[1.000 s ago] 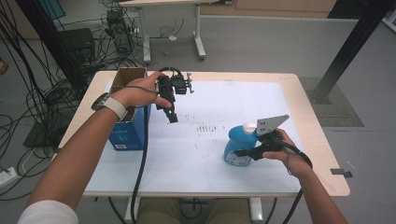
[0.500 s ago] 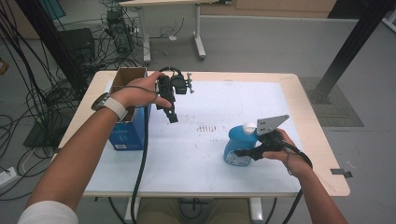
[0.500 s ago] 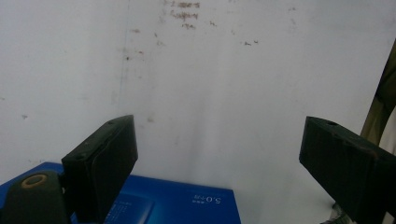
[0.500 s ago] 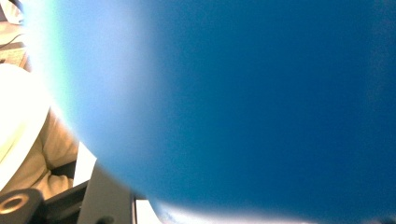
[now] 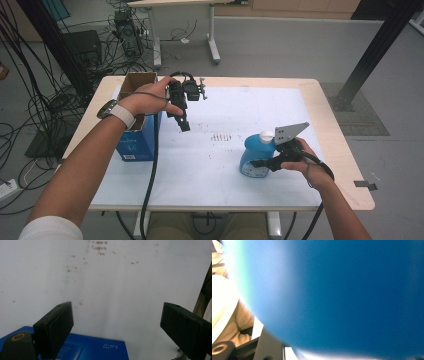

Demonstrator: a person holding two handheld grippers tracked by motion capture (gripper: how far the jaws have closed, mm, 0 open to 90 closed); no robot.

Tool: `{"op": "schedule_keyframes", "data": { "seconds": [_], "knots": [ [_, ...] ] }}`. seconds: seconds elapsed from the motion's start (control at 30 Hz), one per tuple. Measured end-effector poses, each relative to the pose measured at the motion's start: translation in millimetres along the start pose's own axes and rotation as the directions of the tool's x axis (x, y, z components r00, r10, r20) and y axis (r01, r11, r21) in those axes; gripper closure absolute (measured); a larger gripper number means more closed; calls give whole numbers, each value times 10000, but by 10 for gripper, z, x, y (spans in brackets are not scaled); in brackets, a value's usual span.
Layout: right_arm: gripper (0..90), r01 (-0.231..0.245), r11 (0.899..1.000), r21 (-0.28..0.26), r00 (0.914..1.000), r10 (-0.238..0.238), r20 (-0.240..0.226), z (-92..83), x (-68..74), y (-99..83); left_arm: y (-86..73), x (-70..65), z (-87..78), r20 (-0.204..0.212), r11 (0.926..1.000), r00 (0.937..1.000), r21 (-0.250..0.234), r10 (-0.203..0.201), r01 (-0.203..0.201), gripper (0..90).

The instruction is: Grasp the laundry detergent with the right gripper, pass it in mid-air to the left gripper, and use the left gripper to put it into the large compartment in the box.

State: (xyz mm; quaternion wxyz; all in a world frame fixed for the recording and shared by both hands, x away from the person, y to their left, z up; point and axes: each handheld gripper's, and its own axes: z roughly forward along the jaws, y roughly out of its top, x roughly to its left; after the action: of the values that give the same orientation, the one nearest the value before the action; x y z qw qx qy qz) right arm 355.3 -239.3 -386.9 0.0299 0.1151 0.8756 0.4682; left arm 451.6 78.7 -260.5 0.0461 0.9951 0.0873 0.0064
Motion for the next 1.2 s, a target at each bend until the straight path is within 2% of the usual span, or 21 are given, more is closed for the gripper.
{"op": "schedule_keyframes", "data": {
  "seconds": [0.5, 1.0, 1.2],
  "knots": [
    [442, -119, 9999, 118, 9998, 117, 145, 8, 5, 41, -6, -38, -44, -63, 10000, 10000, 31, -16, 17, 112],
    [441, -16, 9998, 191, 9998, 11, 216, -218, 16, 353, 41, -144, -216, -118, 9999, 9999, 108, 65, -64, 102],
    [440, -7, 9998, 204, 9998, 4, 176, -245, 34, 466, 73, -184, -296, -148, 9999, 9998, 89, 98, -96, 103]
  ]
}}
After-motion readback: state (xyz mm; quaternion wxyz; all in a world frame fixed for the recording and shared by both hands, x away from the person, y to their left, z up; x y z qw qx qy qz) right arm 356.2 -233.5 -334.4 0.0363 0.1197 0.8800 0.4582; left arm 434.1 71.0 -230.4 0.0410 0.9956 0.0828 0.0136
